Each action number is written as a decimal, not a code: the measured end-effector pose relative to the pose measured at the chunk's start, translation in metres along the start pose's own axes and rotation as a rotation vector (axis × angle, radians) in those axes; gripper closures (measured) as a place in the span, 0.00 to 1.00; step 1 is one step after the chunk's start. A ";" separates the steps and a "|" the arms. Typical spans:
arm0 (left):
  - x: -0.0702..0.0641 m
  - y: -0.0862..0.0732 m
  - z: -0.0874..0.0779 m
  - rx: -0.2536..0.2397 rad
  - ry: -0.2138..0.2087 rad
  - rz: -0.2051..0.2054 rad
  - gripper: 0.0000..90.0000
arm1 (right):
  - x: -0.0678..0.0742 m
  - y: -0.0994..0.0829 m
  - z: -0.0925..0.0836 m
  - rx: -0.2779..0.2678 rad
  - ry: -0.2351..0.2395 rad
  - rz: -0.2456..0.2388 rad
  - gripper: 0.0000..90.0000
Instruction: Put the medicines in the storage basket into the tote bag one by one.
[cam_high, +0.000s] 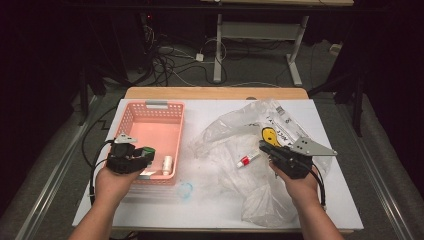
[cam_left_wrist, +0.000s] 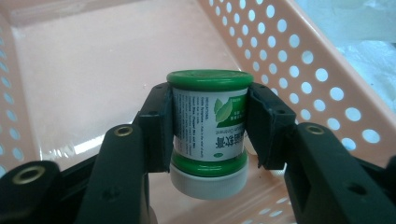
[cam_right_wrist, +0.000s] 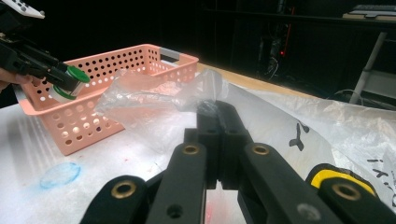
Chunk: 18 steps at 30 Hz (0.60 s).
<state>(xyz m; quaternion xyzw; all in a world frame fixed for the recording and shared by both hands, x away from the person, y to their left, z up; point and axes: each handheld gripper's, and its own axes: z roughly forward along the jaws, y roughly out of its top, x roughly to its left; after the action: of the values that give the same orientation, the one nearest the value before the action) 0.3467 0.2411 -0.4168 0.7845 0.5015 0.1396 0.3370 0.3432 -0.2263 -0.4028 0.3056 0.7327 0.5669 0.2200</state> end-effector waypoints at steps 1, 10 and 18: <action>-0.001 0.000 0.000 -0.005 0.002 0.005 0.60 | 0.000 0.000 0.000 0.000 0.003 0.000 1.00; -0.010 -0.010 0.000 -0.110 -0.021 0.001 0.60 | 0.000 -0.002 0.001 0.002 0.001 -0.009 1.00; -0.014 -0.011 -0.010 -0.176 -0.055 0.012 0.60 | 0.000 -0.001 0.001 -0.004 -0.002 -0.009 1.00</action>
<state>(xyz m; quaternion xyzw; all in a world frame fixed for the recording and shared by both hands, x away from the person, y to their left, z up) 0.3274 0.2357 -0.4155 0.7584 0.4733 0.1634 0.4174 0.3438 -0.2255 -0.4036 0.3023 0.7328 0.5670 0.2240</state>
